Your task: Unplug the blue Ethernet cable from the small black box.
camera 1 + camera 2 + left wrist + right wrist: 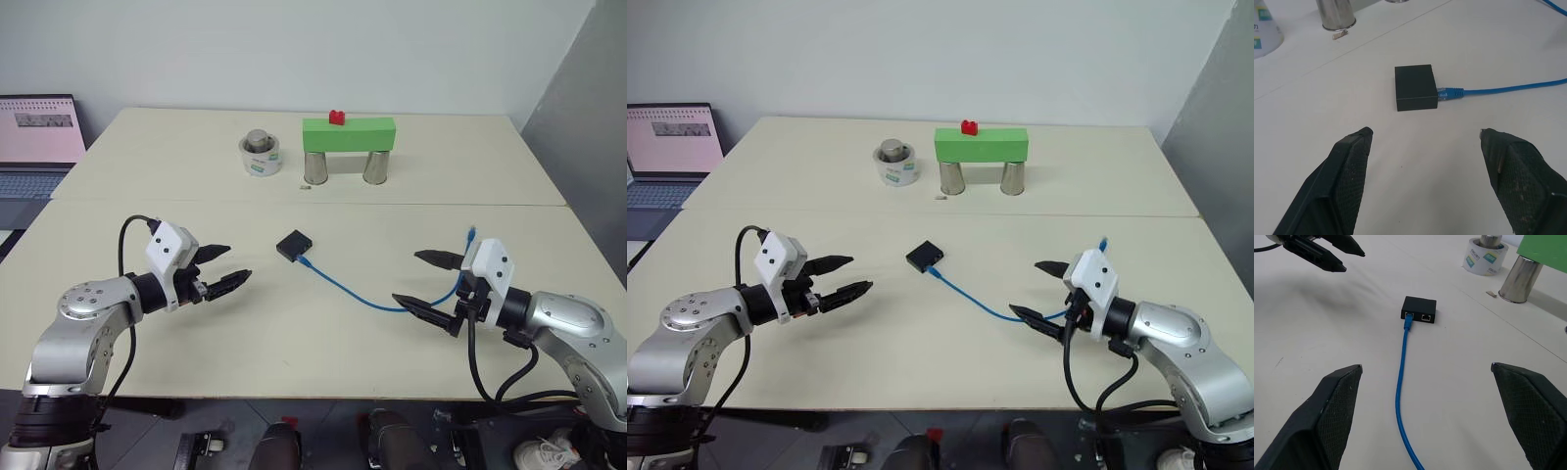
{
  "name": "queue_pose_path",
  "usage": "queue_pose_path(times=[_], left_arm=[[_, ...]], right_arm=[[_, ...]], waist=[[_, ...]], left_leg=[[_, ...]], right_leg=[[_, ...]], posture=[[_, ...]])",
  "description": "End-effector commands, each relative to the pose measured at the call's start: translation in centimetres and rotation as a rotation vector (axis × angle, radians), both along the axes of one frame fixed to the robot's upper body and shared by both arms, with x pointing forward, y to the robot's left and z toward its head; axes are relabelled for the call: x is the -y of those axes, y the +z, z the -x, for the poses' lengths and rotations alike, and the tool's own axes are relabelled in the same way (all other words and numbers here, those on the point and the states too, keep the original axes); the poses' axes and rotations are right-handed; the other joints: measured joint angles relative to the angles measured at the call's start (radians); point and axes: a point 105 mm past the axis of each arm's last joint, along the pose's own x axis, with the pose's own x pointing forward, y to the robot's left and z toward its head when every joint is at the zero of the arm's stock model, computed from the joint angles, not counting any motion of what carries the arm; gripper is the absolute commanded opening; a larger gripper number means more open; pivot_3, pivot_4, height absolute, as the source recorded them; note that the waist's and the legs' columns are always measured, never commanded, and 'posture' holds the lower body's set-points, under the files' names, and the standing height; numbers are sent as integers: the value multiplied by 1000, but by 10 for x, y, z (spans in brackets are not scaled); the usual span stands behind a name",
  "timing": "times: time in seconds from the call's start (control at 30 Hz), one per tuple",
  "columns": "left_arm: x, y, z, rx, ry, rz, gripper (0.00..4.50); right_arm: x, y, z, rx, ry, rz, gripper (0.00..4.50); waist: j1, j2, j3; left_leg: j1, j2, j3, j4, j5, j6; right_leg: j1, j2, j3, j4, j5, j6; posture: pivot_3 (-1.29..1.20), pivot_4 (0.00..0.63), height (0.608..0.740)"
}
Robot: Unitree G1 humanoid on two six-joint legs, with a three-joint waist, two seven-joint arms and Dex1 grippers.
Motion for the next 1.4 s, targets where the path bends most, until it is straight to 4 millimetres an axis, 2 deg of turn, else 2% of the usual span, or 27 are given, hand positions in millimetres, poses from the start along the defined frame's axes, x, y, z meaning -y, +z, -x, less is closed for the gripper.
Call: queue_pose_path(times=[0.03,0.57,0.63,0.7,0.77,0.87,1.0,1.17,1.27,1.3,1.4], left_arm=[[4,16,0,48,-25,-7,3743],[9,8,7,17,-49,-3,3743],[8,4,6,22,-47,-27,3743],[4,-2,4,9,-62,-38,3743],[5,0,4,10,-86,-22,3743],[5,3,5,3,-116,-13,3743],[-9,4,2,-3,-97,-48,3743],[-11,5,-1,9,-90,-60,3743],[-8,3,1,11,-98,-64,3743],[-8,2,1,12,-99,-64,3743],[-6,2,2,15,-99,-63,3743]], right_arm=[[0,5,1,35,13,12,4480],[-7,0,-1,35,28,9,4480],[-18,-4,-7,29,34,-5,4480],[-39,-15,-19,21,27,-1,4480],[-60,-27,-36,9,-9,2,4480],[-84,-36,-46,-10,0,-6,4480],[-116,-49,-68,-37,-10,-1,4480],[-142,-61,-90,-84,-45,-9,4480],[-150,-72,-99,-102,-61,23,4480],[-150,-74,-101,-110,-68,26,4111],[-149,-80,-103,-133,-75,37,3484]], waist=[[0,0,0],[0,0,0],[-2,0,0],[-8,0,0],[-14,0,0],[-20,0,0],[-18,0,0],[-20,0,0],[-18,0,0],[-18,0,0],[-21,0,0]], left_leg=[[0,0,0,0,0,0],[0,0,0,0,0,0],[0,0,0,0,0,0],[0,0,0,0,0,0],[2,1,1,0,0,0],[0,1,0,0,0,0],[-4,1,1,0,0,0],[-4,1,1,-1,0,0],[-5,1,1,0,0,0],[-4,1,1,0,0,0],[-4,1,1,0,0,0]], right_leg=[[0,0,0,0,0,0],[0,0,0,0,0,0],[0,0,0,0,0,0],[0,0,0,1,0,0],[0,1,0,2,0,0],[-3,1,0,4,0,0],[-6,1,1,3,0,-1],[-6,1,0,3,0,-1],[-6,0,0,3,0,-1],[-6,0,0,3,0,-1],[-6,0,0,4,0,-1]], posture=[[0,150,740],[0,150,740],[0,150,740],[0,150,740],[0,150,740],[0,150,740],[0,150,740],[0,150,740],[0,150,740],[0,150,740],[0,150,740]])
